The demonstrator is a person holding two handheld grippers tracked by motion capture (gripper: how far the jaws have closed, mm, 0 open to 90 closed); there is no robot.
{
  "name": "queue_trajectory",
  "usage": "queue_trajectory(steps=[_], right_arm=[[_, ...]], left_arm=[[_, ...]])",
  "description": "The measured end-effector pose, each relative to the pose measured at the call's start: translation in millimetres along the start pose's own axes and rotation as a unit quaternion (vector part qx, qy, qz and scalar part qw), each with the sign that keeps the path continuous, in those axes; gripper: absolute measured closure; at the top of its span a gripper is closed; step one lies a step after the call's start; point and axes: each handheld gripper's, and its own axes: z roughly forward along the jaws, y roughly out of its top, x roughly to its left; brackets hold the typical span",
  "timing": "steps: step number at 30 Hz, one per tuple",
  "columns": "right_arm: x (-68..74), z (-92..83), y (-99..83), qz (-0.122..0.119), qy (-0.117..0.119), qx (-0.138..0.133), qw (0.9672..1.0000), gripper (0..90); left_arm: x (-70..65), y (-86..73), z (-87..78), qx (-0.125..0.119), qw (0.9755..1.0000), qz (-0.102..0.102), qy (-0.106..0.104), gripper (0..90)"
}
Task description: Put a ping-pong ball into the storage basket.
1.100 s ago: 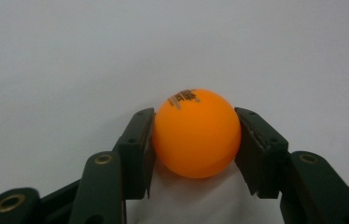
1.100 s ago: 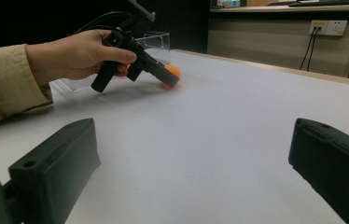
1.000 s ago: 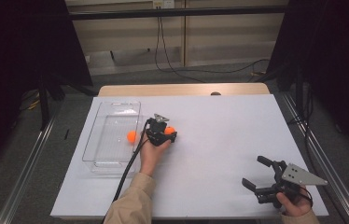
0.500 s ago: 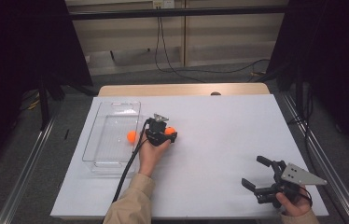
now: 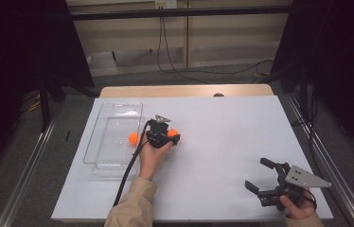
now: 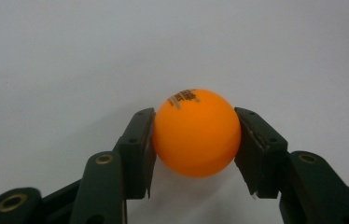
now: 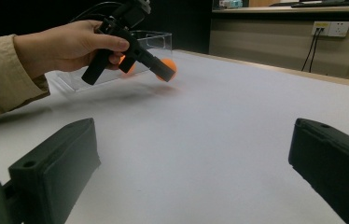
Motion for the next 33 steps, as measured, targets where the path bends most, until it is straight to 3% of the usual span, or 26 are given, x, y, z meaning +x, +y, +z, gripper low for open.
queue_trajectory(steps=[17,33], right_arm=[[0.3,0.1,0.5,-0.001,0.001,-0.001,1.0000,1.4],[0.8,0.6,0.7,-0.001,0.003,-0.001,1.0000,1.4]], left_arm=[[-1.7,3.6,-14.9,0.010,0.9999,0.001,-0.012,50.9],[3.8,5.6,-27.3,0.012,0.9998,-0.012,-0.014,50.9]])
